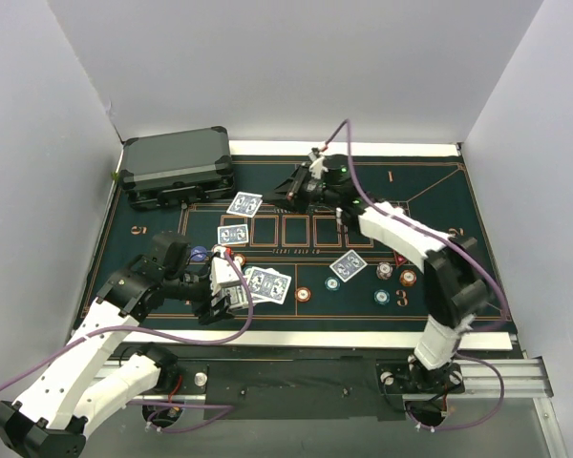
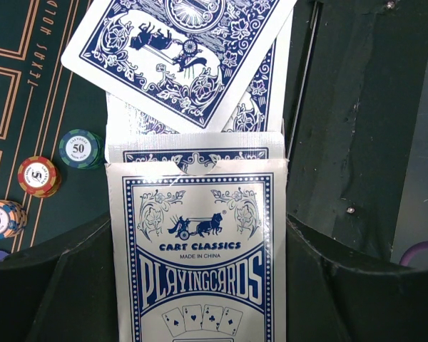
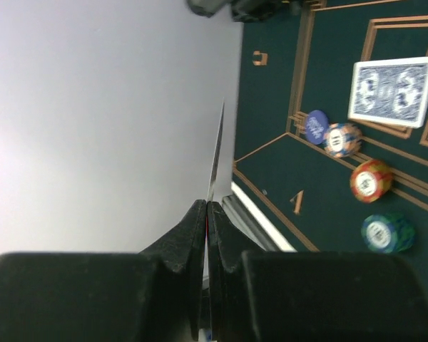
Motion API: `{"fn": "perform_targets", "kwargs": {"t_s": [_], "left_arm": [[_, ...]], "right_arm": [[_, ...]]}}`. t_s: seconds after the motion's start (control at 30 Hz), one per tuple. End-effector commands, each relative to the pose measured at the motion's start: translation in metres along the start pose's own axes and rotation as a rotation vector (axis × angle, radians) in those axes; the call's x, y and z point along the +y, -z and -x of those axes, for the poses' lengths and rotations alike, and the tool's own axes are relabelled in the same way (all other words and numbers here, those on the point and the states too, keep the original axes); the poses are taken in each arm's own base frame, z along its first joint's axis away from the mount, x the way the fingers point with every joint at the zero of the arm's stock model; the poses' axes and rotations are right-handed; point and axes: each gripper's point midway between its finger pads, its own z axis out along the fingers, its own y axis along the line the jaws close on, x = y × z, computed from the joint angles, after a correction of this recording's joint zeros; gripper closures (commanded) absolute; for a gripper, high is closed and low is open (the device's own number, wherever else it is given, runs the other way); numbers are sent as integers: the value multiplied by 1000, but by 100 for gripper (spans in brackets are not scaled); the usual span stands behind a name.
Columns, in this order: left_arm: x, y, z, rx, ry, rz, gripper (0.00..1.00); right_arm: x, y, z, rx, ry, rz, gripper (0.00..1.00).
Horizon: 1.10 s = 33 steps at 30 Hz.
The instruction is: Distribute texas hold em gaming equipment
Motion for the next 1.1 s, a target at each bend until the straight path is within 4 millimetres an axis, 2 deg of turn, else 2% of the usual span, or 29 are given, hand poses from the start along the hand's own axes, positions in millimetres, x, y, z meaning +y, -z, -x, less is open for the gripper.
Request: {"fn": "perform_targets", "kwargs": {"t_s": [0.0,0.1,0.17,0.27,0.3,0.33,0.43,0.53,0.6,0.63,0.7,0.73,0.8,0.9,0.93,0.97,1.0,1.03,1.07], "left_arm": [[5,9,26,-72,-85,25,100],[5,8,25,-69,-84,23,100],[5,8,24,-67,-83,22,100],[5,7,24,-66,-82,23,100],[5,7,25,-69,-84,23,100],[5,7,25,-69,-84,23,100],[5,6,24,-69,-83,21,100],[5,6,24,-69,-84,21,100],[5,7,24,-70,-84,22,100],[4,7,23,-68,-82,21,100],[4,7,24,-69,-81,21,100],[5,8,25,-69,-82,23,100],[4,9,25,-67,-80,22,100],[3,11,25,-70,-79,27,100],[3,11,26,-72,-80,28,100],[3,12,25,-69,-78,30,100],[2,12,25,-69,-79,32,100],[2,13,24,-66,-79,33,100],[2,13,25,-67,-79,36,100]], "right_arm": [[-15,-41,9,59,-4,48,100],[-53,-77,17,64,-46,13,100],[-70,-93,23,58,-72,4,100],[-88,-109,30,47,-99,-14,100],[-100,-114,30,45,-109,-44,100],[-103,-115,32,44,-93,-52,100],[-132,-114,24,66,-80,-167,100],[-149,-109,16,87,-20,-260,100],[-156,-104,8,112,2,-312,93],[-161,-100,3,127,-3,-347,83],[-165,-96,-1,145,27,-388,66],[-163,-94,2,141,50,-395,55],[-160,-88,1,146,59,-418,45],[-144,-77,9,121,88,-408,36],[-131,-70,14,102,99,-391,35],[-129,-64,16,97,93,-390,34],[-108,-56,19,82,106,-354,33],[-108,-48,17,82,91,-357,32],[-84,-36,23,53,108,-316,30]]}}
